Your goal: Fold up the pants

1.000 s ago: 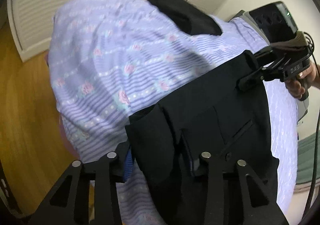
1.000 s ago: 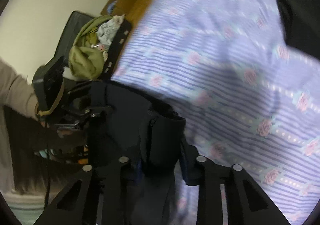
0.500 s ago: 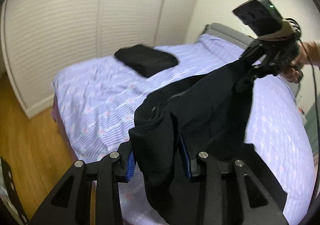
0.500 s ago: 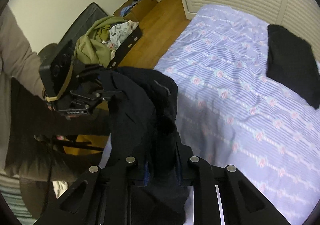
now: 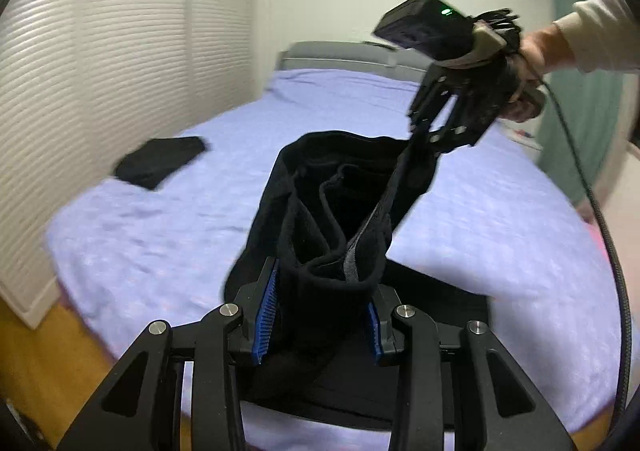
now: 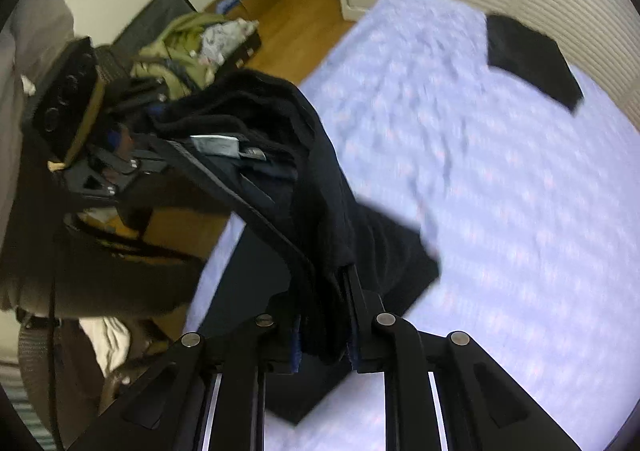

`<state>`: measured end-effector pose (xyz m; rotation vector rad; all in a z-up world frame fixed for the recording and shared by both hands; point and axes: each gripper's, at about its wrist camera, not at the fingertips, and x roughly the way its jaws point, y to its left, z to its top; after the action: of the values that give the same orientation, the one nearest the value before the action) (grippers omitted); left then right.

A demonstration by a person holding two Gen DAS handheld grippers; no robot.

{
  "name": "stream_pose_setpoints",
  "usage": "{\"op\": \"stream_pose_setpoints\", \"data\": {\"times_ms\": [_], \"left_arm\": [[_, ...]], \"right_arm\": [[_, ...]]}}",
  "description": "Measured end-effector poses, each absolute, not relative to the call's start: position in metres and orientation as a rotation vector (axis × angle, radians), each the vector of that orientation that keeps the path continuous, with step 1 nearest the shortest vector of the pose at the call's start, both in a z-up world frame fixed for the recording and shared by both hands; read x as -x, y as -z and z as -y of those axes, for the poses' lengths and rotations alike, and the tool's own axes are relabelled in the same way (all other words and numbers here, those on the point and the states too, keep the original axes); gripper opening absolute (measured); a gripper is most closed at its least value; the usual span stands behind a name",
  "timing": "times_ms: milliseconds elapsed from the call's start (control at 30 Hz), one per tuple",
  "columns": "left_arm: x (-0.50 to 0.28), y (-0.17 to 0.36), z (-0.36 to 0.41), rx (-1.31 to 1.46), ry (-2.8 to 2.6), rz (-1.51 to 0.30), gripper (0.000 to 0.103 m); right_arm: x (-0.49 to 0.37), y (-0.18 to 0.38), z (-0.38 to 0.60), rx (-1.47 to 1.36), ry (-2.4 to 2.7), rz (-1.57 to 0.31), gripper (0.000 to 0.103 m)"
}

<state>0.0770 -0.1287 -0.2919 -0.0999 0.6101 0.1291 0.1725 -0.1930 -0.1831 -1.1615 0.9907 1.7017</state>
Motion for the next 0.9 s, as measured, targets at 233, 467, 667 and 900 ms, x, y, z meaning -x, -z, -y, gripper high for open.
{"op": "stream_pose_setpoints", "data": {"times_ms": [233,467,667,900], "left_arm": [[-0.083,0.359,0.241,-0.013,0.025,-0.693,0.037],[-0.096,0.420,0.304,-0.148,0.087,-0.792,0.037],[-0.096,0.454,0.337,-0.250,0.116,-0.866,0.048],[-0.078,0.425,0.315,-0.181,0.171,-0.930,0.059]], "right_arm": [[-0.170,0.256,0.299,1.149,-1.561,-1.047,0.016],[-0.174,0.327,0.360,1.106,-1.421,-1.026,0.015],[-0.169,0.358,0.385,1.108,-1.325,-0.961,0.027],[-0.166,0.354,0.430,0.958,-1.201,-1.008,0.033]]}}
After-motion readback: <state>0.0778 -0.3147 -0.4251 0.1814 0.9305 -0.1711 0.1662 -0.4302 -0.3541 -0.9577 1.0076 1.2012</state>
